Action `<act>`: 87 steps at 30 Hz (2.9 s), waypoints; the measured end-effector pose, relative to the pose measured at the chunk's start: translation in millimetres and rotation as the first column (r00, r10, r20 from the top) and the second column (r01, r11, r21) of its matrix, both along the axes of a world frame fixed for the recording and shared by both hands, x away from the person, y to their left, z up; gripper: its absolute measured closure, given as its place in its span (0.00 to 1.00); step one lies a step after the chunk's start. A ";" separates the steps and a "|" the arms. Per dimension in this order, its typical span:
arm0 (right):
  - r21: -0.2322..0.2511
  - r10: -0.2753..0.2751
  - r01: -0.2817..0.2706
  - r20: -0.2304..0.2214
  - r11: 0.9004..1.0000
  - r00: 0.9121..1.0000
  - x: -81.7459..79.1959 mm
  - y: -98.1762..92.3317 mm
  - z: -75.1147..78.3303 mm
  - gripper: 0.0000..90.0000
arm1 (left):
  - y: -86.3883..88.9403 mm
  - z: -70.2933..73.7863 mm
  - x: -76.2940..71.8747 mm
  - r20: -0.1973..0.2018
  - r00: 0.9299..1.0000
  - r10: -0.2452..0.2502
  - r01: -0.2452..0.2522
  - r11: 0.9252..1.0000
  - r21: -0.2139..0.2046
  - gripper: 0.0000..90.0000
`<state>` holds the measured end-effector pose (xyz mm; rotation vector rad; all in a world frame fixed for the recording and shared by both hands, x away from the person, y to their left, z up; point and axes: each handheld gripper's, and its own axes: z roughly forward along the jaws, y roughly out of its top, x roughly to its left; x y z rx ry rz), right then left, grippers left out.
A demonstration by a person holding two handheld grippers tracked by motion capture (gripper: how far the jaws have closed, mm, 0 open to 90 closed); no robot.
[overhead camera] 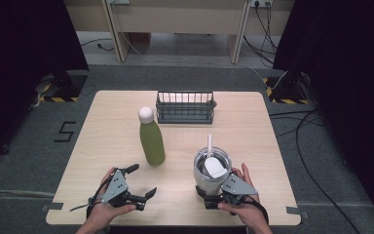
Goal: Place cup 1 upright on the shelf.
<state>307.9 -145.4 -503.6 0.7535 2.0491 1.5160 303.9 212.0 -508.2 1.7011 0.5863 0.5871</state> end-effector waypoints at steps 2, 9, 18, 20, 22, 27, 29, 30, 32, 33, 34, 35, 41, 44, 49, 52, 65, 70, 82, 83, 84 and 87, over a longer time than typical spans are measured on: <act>-0.002 0.002 -0.002 0.002 1.000 1.000 0.2 0.2 0.3 0.11 | -0.1 -0.4 0.3 -0.002 1.000 0.001 -0.001 1.000 0.000 0.00; -0.011 0.001 -0.001 -0.005 1.000 1.000 0.3 0.6 2.3 0.11 | -0.5 -0.5 0.2 -0.002 1.000 0.000 0.000 1.000 0.001 0.00; -0.002 -0.001 0.001 -0.032 1.000 0.999 3.1 2.1 5.8 0.11 | -0.1 -0.6 0.1 -0.004 1.000 0.001 -0.001 1.000 -0.001 0.00; 0.003 -0.004 0.005 -0.043 1.000 0.999 3.7 2.4 6.6 0.11 | -0.2 -0.6 0.0 -0.004 1.000 0.001 -0.001 1.000 0.000 0.00; 0.001 -0.004 0.004 -0.044 1.000 0.999 4.2 2.2 7.1 0.11 | -0.3 -0.5 -0.1 -0.003 1.000 0.000 0.000 1.000 0.000 0.00; 0.003 -0.019 0.019 -0.047 1.000 0.999 7.9 0.7 11.8 0.11 | 0.2 -0.4 -0.2 -0.004 1.000 0.002 -0.002 1.000 -0.001 0.00; 0.006 -0.024 0.024 -0.049 1.000 0.999 8.5 0.8 12.9 0.11 | 0.2 -0.4 -0.2 -0.004 1.000 0.001 -0.001 1.000 -0.001 0.00; 0.009 -0.027 0.027 -0.050 1.000 0.998 9.6 0.5 14.3 0.11 | 0.2 -0.4 -0.2 -0.004 1.000 0.002 -0.002 1.000 -0.001 0.00; 0.008 -0.036 0.036 -0.048 0.999 0.998 12.2 -0.2 17.0 0.11 | 0.2 -0.4 -0.3 -0.004 1.000 0.001 -0.001 1.000 -0.001 0.00; 0.010 -0.043 0.043 -0.045 0.999 0.998 13.7 -0.6 18.5 0.11 | 0.2 -0.4 -0.4 -0.004 1.000 0.002 -0.002 1.000 -0.001 0.00; 0.011 -0.047 0.047 -0.044 0.999 0.998 14.8 -1.1 19.8 0.11 | 0.3 -0.2 -0.6 -0.004 1.000 0.002 -0.002 1.000 -0.002 0.00; 0.016 -0.056 0.056 -0.042 0.998 0.998 16.7 -1.7 22.1 0.11 | 0.5 0.1 -0.6 -0.003 1.000 0.002 -0.002 1.000 -0.002 0.00; 0.029 -0.089 0.090 -0.016 0.996 0.996 28.4 -6.5 35.2 0.11 | 0.7 0.0 -0.4 -0.004 1.000 0.003 -0.003 1.000 -0.003 0.00; 0.043 -0.116 0.116 -0.004 0.992 0.993 37.6 -8.9 43.2 0.11 | 0.8 0.2 -0.4 -0.005 1.000 0.004 -0.004 1.000 -0.005 0.00; 0.049 -0.136 0.135 0.009 0.990 0.991 48.0 -10.3 50.8 0.11 | 1.3 0.2 -0.2 -0.006 1.000 0.005 -0.005 1.000 -0.007 0.00; 0.060 -0.158 0.156 0.021 0.986 0.987 59.9 -10.6 58.4 0.11 | 1.5 0.5 -0.2 -0.006 1.000 0.006 -0.006 1.000 -0.010 0.00; 0.068 -0.190 0.188 0.032 0.980 0.981 88.4 -3.9 74.5 0.11 | 2.7 1.1 0.1 -0.003 1.000 0.008 -0.008 1.000 -0.014 0.00; 0.067 -0.195 0.192 0.030 0.979 0.980 98.2 -0.4 77.0 0.11 | 2.7 1.5 0.0 -0.003 1.000 0.006 -0.006 1.000 -0.017 0.00; 0.069 -0.220 0.217 0.032 0.974 0.975 119.4 2.2 85.6 0.11 | 2.9 2.0 0.1 -0.003 1.000 0.006 -0.006 1.000 -0.023 0.00; 0.069 -0.221 0.219 0.033 0.973 0.975 120.8 2.2 86.2 0.11 | 2.8 2.1 0.0 -0.003 1.000 0.006 -0.006 1.000 -0.023 0.00; 0.071 -0.228 0.225 0.033 0.972 0.973 124.3 2.0 87.7 0.11 | 2.7 2.1 -0.1 -0.003 1.000 0.005 -0.006 1.000 -0.024 0.00; 0.069 -0.234 0.231 0.036 0.970 0.972 128.8 1.3 89.4 0.11 | 2.5 2.0 -0.2 -0.004 1.000 0.003 -0.003 1.000 -0.027 0.00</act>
